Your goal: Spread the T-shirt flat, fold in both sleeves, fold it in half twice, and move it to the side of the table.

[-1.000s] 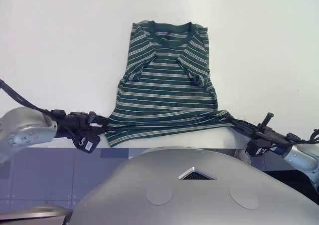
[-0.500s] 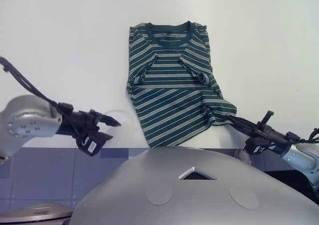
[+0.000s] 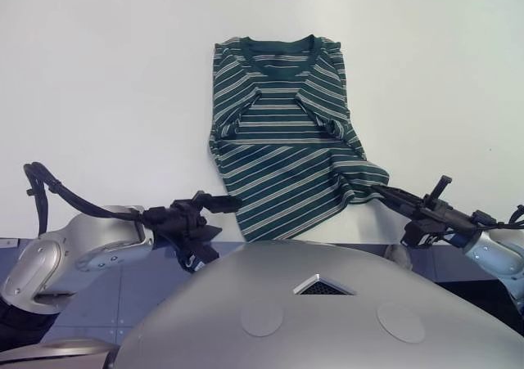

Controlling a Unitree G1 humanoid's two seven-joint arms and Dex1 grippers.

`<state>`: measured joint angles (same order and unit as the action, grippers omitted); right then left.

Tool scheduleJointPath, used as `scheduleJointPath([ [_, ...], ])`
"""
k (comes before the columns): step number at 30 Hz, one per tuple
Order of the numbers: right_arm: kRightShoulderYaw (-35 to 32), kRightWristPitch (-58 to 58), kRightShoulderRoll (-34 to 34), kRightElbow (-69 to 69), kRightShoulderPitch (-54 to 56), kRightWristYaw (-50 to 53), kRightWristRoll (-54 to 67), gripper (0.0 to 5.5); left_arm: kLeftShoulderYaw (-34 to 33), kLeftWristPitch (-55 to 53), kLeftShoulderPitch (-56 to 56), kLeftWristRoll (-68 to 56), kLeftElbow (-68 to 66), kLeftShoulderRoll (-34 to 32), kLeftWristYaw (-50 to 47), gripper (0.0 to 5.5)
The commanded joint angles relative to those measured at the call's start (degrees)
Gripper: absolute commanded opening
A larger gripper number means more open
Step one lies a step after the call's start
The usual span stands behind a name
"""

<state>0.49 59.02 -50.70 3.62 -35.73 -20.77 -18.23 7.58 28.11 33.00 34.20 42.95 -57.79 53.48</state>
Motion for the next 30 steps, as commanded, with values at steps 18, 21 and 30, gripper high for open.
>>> scheduleJointPath([
  [18,0.87,-0.78,0.46,0.46,0.94,-0.72,-0.34,0.0,15.29,2.04,-10.35,-3.47,-13.61,5.3,2.47,5.32],
  [21,0.84,-0.79,0.55,0.38,0.87,-0.7,-0.39,0.0,16.88,6.23,-13.27,-4.22,-19.86,4.82,0.52,5.32],
  [30,0.7,-0.84,0.63,0.05,0.16,-0.75,-0.26,0.0,17.98,6.5,-14.4,-4.4,-20.15,3.34,0.09,3.39],
])
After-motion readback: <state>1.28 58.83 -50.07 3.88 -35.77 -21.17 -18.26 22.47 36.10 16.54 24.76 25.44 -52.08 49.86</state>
